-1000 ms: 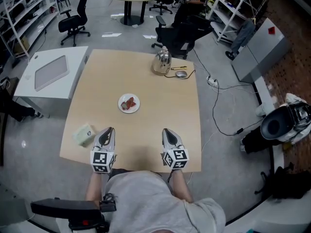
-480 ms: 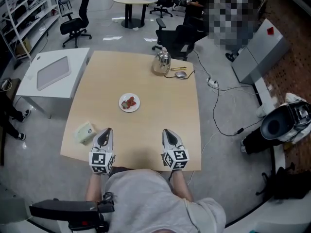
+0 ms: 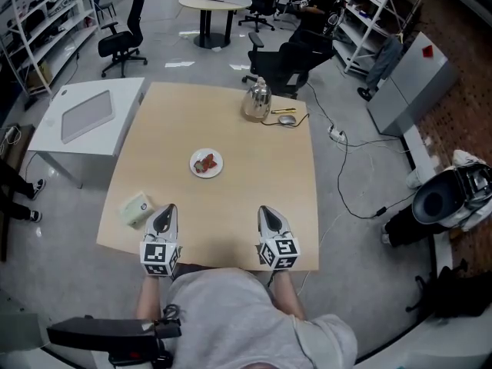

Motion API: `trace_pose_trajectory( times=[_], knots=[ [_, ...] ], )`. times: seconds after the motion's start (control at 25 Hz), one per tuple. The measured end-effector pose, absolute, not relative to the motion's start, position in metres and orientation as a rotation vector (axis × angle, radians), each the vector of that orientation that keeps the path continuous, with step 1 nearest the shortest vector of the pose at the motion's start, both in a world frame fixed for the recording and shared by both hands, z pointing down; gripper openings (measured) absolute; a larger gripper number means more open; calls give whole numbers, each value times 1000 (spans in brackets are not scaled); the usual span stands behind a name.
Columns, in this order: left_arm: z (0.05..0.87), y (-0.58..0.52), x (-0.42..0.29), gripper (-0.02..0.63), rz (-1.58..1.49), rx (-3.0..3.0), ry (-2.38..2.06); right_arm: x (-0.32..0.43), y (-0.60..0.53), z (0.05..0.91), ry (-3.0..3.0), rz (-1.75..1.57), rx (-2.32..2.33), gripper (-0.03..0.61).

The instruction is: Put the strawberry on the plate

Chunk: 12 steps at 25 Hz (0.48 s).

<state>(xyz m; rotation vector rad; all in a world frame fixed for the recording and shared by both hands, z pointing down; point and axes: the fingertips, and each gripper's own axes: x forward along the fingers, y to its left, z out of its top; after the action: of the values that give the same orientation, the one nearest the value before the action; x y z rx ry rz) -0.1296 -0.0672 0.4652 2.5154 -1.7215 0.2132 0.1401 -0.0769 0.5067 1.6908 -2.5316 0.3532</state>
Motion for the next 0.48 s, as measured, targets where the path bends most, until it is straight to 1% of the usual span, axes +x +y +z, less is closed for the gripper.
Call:
trace_pose_trajectory(
  times=[0.48],
  knots=[
    [464, -66, -131, 20, 205, 2504, -1737, 140, -78, 507, -2522, 339, 1681, 6]
  ],
)
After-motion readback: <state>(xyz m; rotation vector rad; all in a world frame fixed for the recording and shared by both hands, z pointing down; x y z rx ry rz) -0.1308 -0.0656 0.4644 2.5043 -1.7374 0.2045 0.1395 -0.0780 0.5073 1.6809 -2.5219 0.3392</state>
